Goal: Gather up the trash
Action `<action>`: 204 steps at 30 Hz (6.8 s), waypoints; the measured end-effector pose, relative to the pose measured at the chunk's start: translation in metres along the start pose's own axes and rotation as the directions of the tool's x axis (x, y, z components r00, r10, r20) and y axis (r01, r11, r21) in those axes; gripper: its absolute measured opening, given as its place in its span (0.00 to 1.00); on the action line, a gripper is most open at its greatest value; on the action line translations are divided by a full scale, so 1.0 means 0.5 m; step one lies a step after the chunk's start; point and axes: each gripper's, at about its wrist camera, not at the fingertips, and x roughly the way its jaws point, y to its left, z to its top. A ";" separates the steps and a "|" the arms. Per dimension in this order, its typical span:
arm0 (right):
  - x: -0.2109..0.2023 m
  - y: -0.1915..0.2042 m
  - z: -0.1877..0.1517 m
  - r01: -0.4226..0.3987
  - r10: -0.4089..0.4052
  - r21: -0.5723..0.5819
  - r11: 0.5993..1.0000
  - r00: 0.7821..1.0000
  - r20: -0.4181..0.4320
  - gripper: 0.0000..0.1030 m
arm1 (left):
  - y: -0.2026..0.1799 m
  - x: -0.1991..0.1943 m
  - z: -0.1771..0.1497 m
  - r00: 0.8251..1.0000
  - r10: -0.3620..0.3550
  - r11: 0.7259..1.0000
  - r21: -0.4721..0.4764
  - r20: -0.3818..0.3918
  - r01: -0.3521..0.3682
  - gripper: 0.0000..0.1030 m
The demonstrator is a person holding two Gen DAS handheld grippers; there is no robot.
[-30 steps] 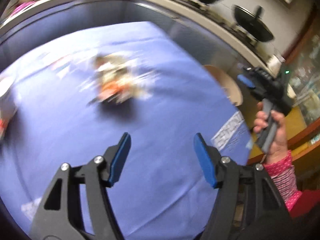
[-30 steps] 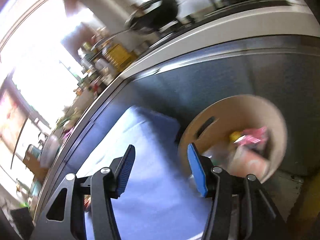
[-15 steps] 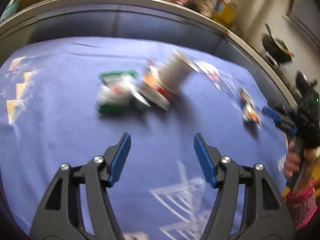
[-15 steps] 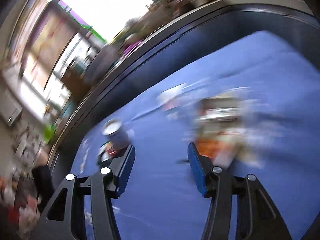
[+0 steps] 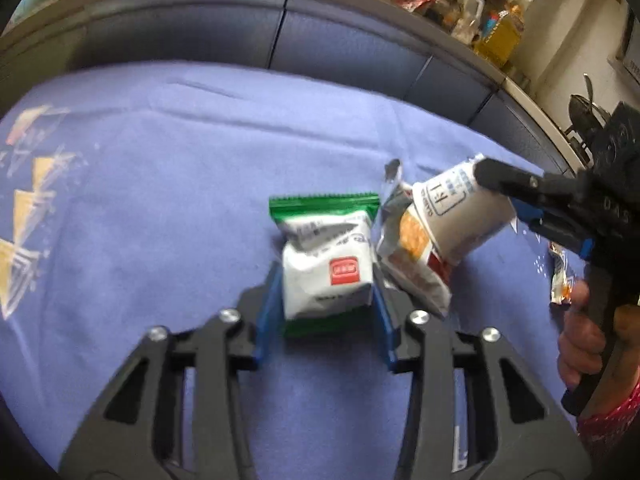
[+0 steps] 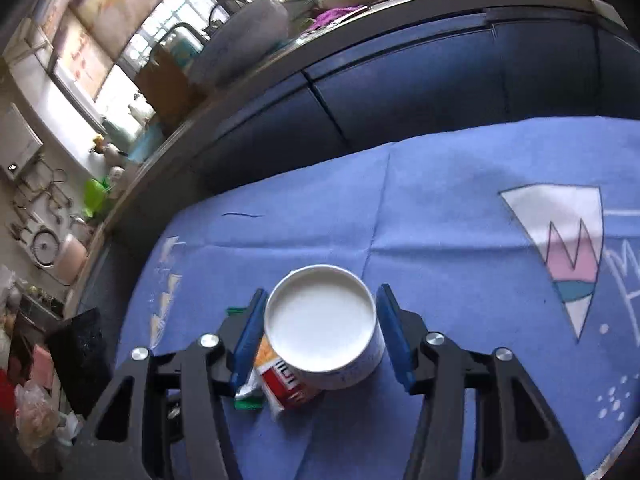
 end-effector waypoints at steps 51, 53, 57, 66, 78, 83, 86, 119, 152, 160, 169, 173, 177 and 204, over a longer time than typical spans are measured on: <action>-0.847 -0.830 -0.458 0.261 -0.611 0.645 0.719 0.679 0.406 0.53 | -1.267 0.314 -0.201 0.814 -0.326 0.603 0.557 -0.480 0.571 0.47; -0.841 -0.833 -0.460 0.272 -0.631 0.656 0.705 0.663 0.403 0.63 | -1.275 0.333 -0.214 0.834 -0.286 0.624 0.569 -0.472 0.536 0.62; -0.852 -0.827 -0.465 0.262 -0.636 0.656 0.708 0.640 0.431 0.67 | -1.272 0.323 -0.202 0.840 -0.301 0.637 0.560 -0.451 0.529 0.62; -0.919 -0.709 -0.446 0.203 -0.581 0.589 0.782 0.579 0.572 0.67 | -1.183 0.095 -0.147 0.800 -0.509 0.603 0.532 -0.317 0.594 0.62; -0.758 -0.513 -0.397 0.207 -0.423 0.414 0.886 0.727 0.542 0.67 | -0.785 -0.020 -0.225 0.931 -0.335 0.775 0.521 -0.141 0.358 0.62; -0.633 -0.423 -0.376 0.162 -0.323 0.354 0.921 0.825 0.464 0.66 | -0.555 -0.041 -0.210 0.980 -0.190 0.896 0.398 -0.056 0.196 0.62; -0.562 -0.366 -0.351 0.147 -0.270 0.306 0.941 0.871 0.410 0.66 | -0.425 -0.061 -0.187 0.994 -0.113 0.947 0.303 0.001 0.107 0.62; -0.296 -0.384 -0.245 -0.105 -0.005 0.530 0.841 0.979 0.202 0.17 | -0.165 0.073 0.001 0.996 0.074 0.995 0.058 0.051 -0.077 0.23; -0.867 -0.716 -0.514 0.266 -0.655 0.690 0.673 0.648 0.388 0.09 | -1.167 0.188 -0.158 0.811 -0.410 0.631 0.512 -0.416 0.582 0.17; -0.820 -0.776 -0.513 0.318 -0.663 0.682 0.658 0.675 0.324 0.09 | -1.291 0.315 -0.212 0.816 -0.322 0.610 0.553 -0.481 0.567 0.19; -0.838 -0.762 -0.520 0.308 -0.669 0.691 0.653 0.662 0.338 0.35 | -1.291 0.309 -0.209 0.836 -0.323 0.640 0.548 -0.444 0.538 0.63; -0.876 -0.725 -0.529 0.266 -0.673 0.700 0.663 0.621 0.402 0.36 | -1.255 0.230 -0.180 0.846 -0.377 0.638 0.556 -0.377 0.533 0.63; -0.902 -0.681 -0.544 0.232 -0.674 0.706 0.669 0.591 0.443 0.36 | -1.190 0.129 -0.183 0.872 -0.405 0.637 0.599 -0.275 0.485 0.63; -0.811 -0.370 -0.535 0.226 -0.608 0.655 0.721 0.661 0.440 0.51 | -0.794 -0.109 -0.220 0.957 -0.289 0.804 0.544 0.009 0.238 0.71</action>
